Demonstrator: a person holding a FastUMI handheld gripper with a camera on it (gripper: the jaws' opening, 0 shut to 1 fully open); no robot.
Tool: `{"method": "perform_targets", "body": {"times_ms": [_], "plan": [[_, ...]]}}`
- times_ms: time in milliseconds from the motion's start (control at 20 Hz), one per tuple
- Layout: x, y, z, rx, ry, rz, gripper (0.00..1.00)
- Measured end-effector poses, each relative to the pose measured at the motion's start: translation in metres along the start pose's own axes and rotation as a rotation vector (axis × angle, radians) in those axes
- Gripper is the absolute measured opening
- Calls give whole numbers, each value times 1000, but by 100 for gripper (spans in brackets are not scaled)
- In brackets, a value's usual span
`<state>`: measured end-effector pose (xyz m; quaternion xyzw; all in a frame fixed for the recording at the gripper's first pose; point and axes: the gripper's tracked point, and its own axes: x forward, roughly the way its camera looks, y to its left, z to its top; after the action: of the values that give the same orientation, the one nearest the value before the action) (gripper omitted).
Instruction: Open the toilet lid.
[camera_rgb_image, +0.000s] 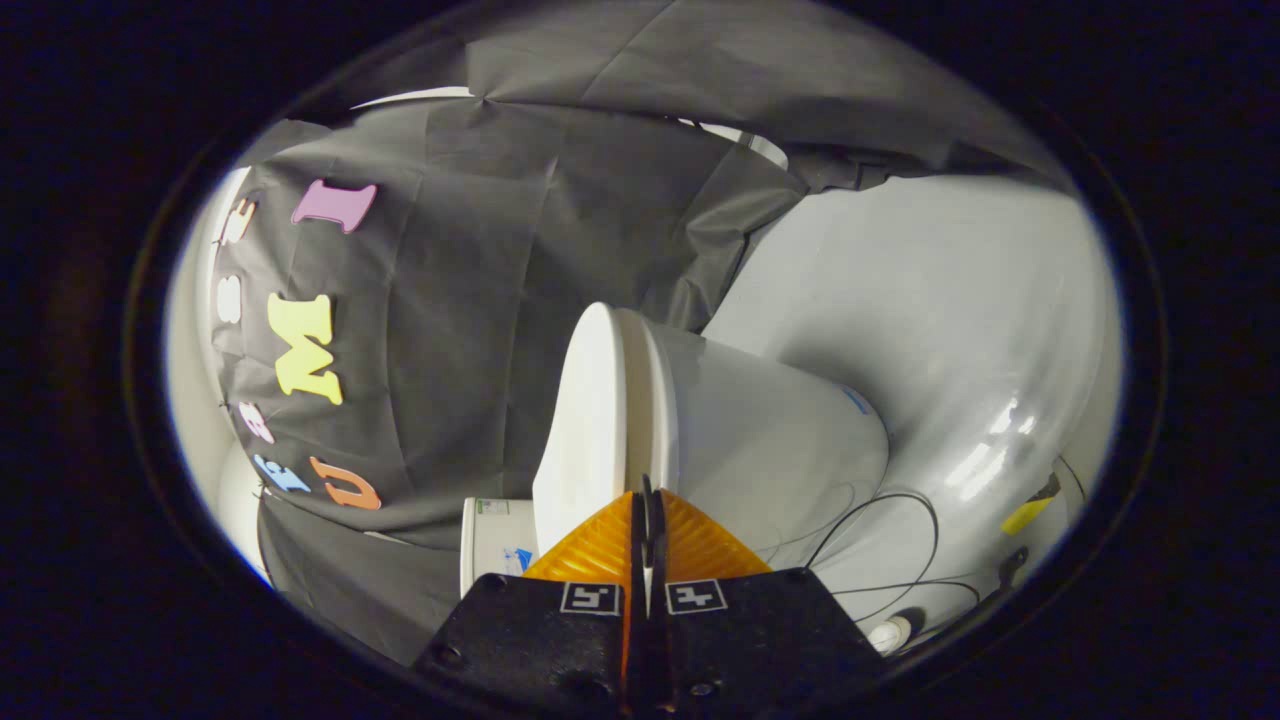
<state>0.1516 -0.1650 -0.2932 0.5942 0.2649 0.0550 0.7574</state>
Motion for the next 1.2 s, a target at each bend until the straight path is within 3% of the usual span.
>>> {"method": "perform_targets", "body": {"times_ms": [200,850,1200], "plan": [[-4,16,0,-83,-22,-65,4],[-29,87,0,-232,-127,-162,4],[-40,139,-9,-329,-162,-153,4]]}}
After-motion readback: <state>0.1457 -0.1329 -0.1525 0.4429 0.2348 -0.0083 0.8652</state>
